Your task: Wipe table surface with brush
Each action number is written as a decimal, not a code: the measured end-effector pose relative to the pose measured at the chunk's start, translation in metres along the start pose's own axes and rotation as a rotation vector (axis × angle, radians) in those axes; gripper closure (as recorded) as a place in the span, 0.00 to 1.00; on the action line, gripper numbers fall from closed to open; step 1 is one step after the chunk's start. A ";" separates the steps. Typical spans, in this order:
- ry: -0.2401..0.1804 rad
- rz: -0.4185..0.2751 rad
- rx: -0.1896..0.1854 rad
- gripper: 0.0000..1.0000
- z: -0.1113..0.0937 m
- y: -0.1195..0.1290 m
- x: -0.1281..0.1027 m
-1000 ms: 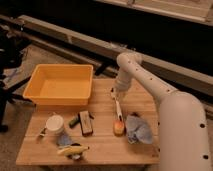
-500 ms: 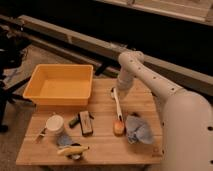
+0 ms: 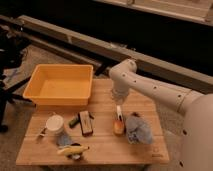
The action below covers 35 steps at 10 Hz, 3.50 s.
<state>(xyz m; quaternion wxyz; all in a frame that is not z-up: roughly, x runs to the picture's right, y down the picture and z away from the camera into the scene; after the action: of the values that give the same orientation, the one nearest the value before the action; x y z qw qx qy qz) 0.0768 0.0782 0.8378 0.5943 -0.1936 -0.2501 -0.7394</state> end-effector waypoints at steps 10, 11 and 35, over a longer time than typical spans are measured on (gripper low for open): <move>-0.072 0.002 -0.005 0.20 0.048 0.005 0.002; -0.077 0.004 -0.011 0.20 0.054 0.006 0.002; -0.150 -0.039 -0.135 1.00 0.001 0.060 0.021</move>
<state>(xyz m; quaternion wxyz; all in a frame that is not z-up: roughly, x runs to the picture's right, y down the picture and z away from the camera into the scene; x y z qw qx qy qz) 0.1303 0.0520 0.8595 0.5451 -0.2834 -0.2470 -0.7494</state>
